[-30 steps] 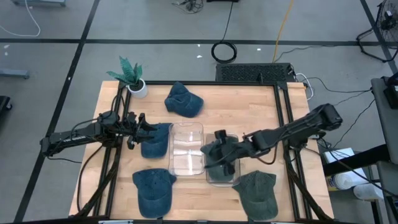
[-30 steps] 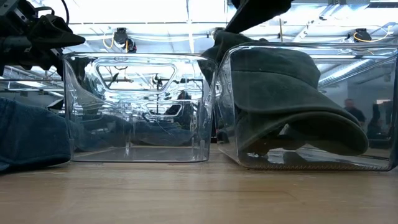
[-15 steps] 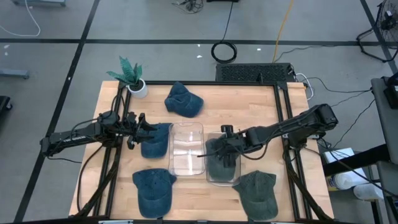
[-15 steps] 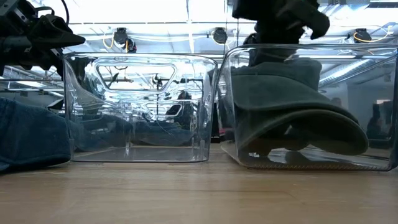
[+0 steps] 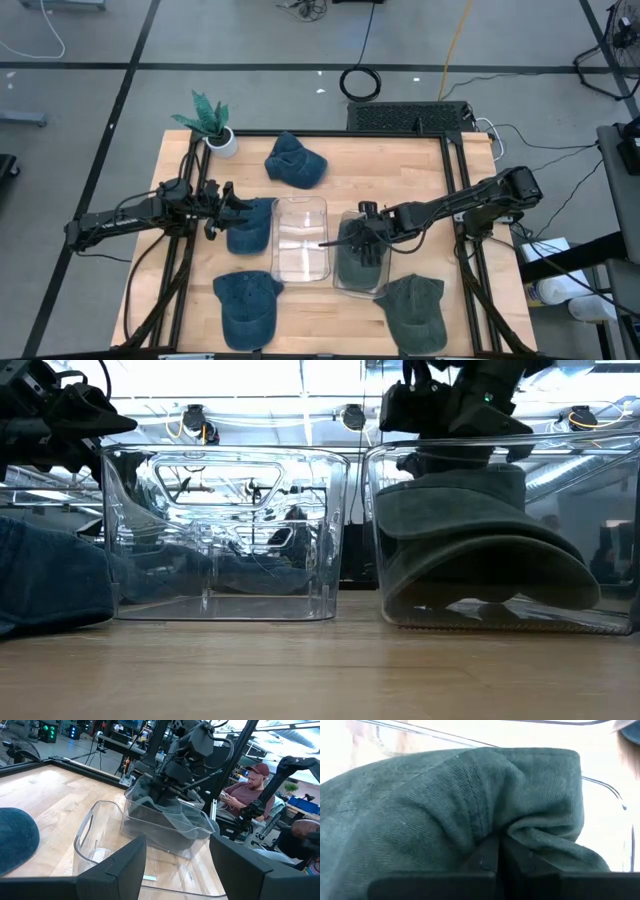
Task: Pick & Place hat
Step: Put the top gray cap into the right transparent bin
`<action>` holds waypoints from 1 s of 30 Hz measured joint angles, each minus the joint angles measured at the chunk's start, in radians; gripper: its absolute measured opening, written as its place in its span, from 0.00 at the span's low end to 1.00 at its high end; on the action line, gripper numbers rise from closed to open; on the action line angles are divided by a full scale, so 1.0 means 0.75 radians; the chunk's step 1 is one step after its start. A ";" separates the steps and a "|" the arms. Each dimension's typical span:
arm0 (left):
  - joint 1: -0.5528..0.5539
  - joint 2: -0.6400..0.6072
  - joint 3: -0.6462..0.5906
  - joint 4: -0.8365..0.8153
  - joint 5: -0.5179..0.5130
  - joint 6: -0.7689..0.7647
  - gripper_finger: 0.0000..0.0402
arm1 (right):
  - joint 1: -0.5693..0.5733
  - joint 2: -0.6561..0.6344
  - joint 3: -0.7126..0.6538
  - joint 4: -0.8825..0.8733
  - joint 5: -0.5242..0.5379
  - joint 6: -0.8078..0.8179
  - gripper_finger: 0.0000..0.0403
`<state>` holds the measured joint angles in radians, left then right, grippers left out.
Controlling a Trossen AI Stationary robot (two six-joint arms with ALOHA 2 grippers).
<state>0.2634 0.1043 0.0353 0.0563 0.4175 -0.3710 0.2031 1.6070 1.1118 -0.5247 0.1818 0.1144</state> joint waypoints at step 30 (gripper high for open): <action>-0.001 0.000 0.000 0.000 0.001 0.000 0.57 | 0.180 0.035 0.207 -0.203 -0.082 -0.035 0.00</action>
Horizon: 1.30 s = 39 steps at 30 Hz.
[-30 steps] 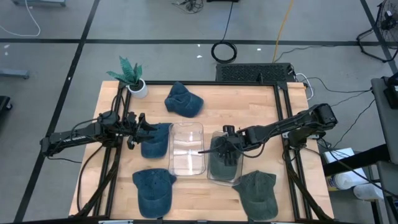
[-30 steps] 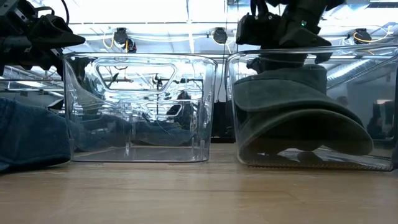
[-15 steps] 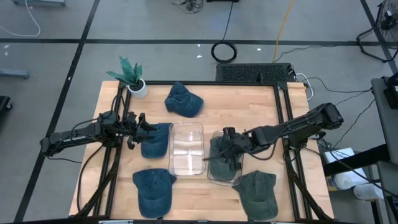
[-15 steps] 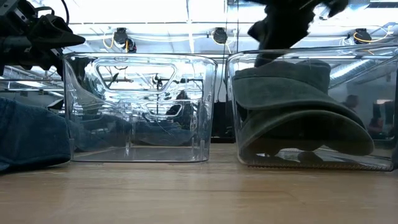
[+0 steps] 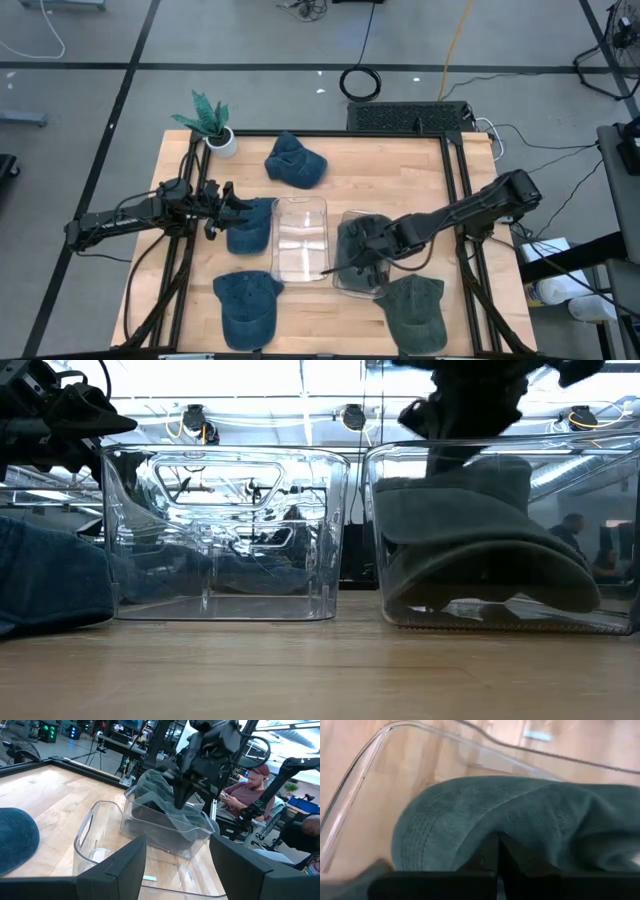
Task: Pick & Place hat
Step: Put the top gray cap into the right transparent bin
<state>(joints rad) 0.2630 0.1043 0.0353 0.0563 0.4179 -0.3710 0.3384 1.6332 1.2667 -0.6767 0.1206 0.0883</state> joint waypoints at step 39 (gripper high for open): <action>0.000 0.000 0.000 0.002 0.000 0.000 0.57 | -0.133 -0.034 -0.120 0.110 -0.301 -0.071 0.00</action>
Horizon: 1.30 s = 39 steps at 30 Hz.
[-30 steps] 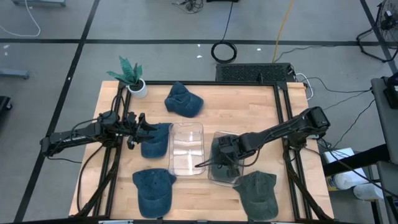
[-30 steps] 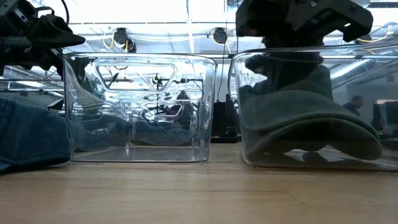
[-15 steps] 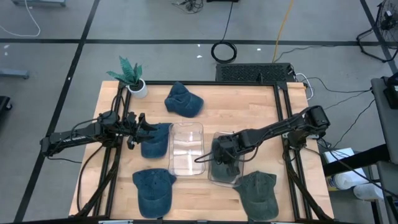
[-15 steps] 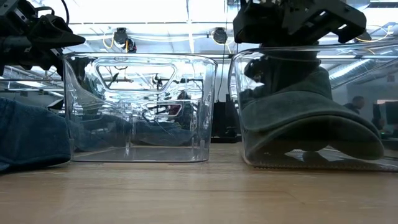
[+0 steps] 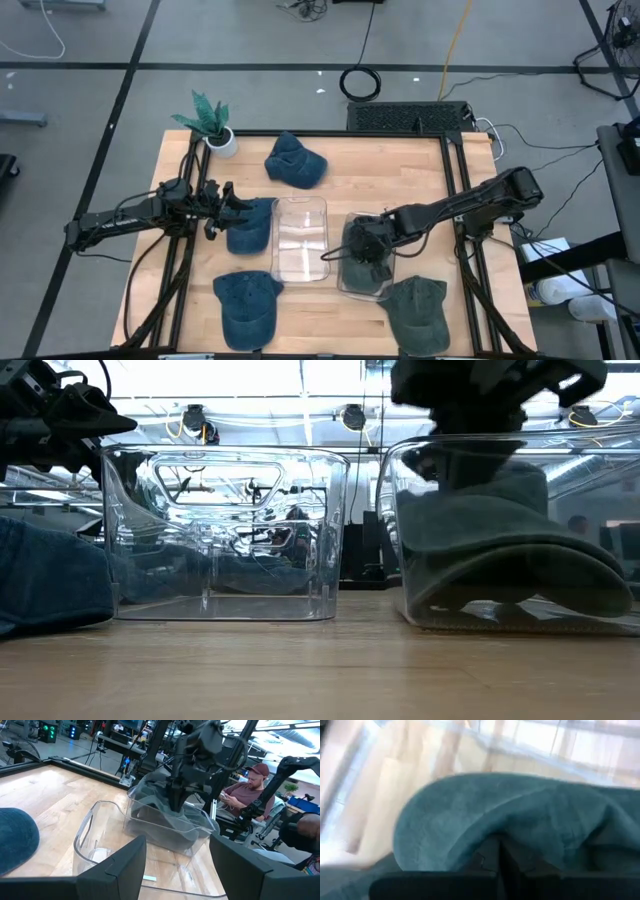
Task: Pick & Place hat
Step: Put the top gray cap into the right transparent bin
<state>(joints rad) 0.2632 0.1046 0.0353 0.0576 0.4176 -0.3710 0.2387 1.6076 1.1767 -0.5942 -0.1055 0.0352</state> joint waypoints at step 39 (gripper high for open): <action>0.000 0.000 0.000 -0.002 0.000 0.000 0.57 | 0.177 -0.359 -0.207 -0.586 0.386 0.726 0.00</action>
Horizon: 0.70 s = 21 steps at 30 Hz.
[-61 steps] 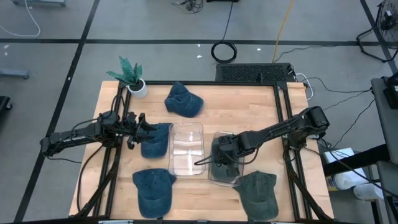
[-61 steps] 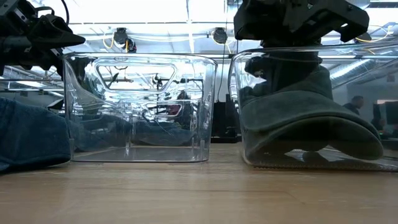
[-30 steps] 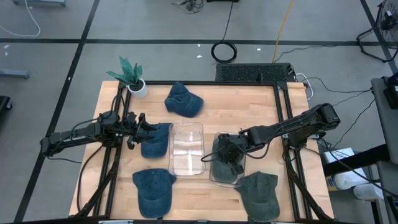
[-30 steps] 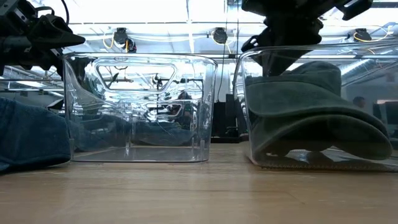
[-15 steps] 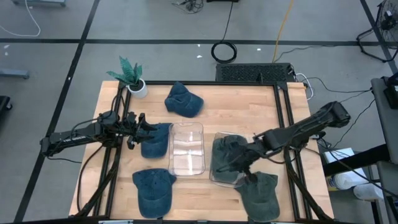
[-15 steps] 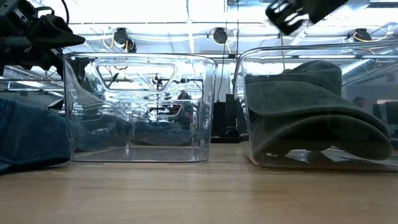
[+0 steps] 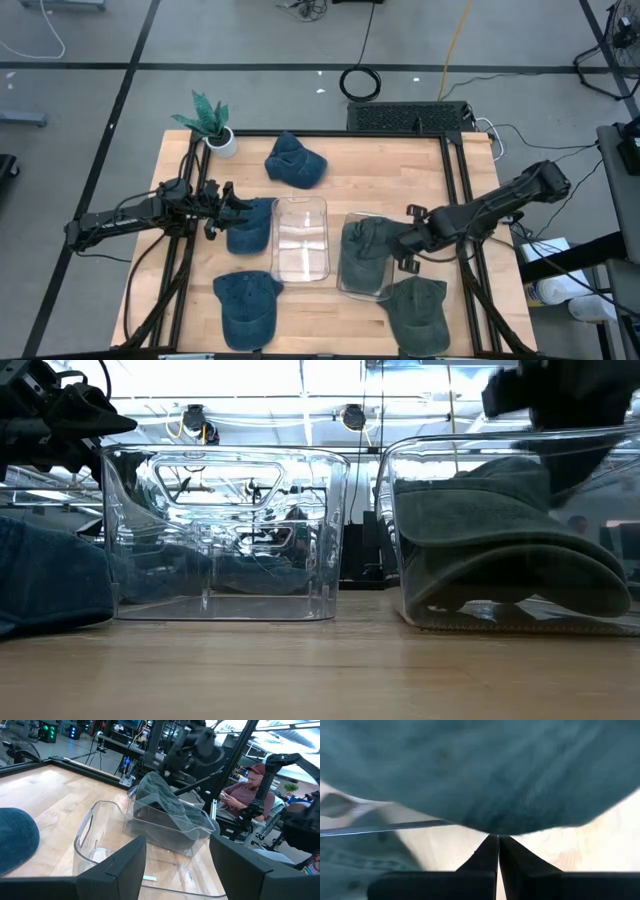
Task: Pick & Place hat
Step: Put the top gray cap into the right transparent bin
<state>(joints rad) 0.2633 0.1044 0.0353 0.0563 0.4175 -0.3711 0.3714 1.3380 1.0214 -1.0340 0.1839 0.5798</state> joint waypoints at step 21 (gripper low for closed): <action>0.000 0.000 0.000 0.000 0.000 0.000 0.57 | -0.210 -0.005 -0.184 0.434 0.075 -0.266 0.00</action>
<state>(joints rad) 0.2634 0.1047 0.0353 0.0563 0.4175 -0.3710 0.2136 1.3341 0.8833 -0.7083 0.2398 0.3801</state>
